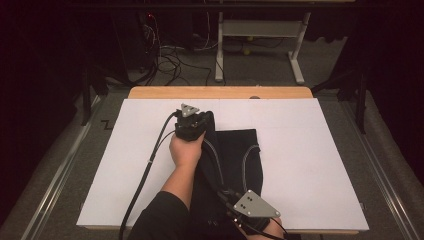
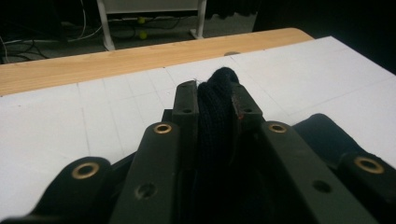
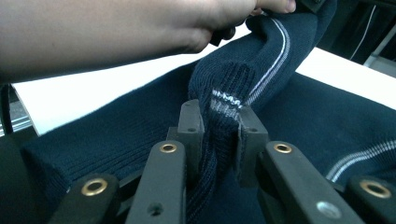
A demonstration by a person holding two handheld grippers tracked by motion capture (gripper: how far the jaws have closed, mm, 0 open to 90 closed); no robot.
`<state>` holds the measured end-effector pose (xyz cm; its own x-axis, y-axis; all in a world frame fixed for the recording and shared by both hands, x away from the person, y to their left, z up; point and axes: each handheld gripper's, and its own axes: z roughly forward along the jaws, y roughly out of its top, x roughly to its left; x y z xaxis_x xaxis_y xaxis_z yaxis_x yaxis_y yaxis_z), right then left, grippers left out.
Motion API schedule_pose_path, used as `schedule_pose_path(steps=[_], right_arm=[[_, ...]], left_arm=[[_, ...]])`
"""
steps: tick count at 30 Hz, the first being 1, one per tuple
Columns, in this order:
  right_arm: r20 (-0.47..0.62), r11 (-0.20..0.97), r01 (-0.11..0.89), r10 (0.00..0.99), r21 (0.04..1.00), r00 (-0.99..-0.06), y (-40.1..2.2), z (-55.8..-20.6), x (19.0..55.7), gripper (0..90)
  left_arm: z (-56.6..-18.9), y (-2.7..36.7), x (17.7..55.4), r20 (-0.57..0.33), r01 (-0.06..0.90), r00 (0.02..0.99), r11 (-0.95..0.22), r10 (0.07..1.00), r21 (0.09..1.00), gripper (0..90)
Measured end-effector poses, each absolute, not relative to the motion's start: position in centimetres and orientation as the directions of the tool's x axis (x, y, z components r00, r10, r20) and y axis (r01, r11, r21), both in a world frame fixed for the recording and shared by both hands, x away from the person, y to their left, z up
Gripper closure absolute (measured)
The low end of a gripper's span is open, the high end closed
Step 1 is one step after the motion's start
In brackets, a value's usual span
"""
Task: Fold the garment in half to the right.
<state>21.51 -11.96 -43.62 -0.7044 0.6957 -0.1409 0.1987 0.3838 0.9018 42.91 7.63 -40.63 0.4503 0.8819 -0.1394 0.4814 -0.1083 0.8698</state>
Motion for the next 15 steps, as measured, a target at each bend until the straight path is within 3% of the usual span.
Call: schedule_pose_path(steps=[15], right_arm=[[-0.113,0.369,0.245,0.725,0.896,-0.68,-14.6,-44.4,21.0,76.4]], left_arm=[[-41.5,3.8,43.3,-0.118,0.49,0.495,-0.165,0.861,0.856,72.7]])
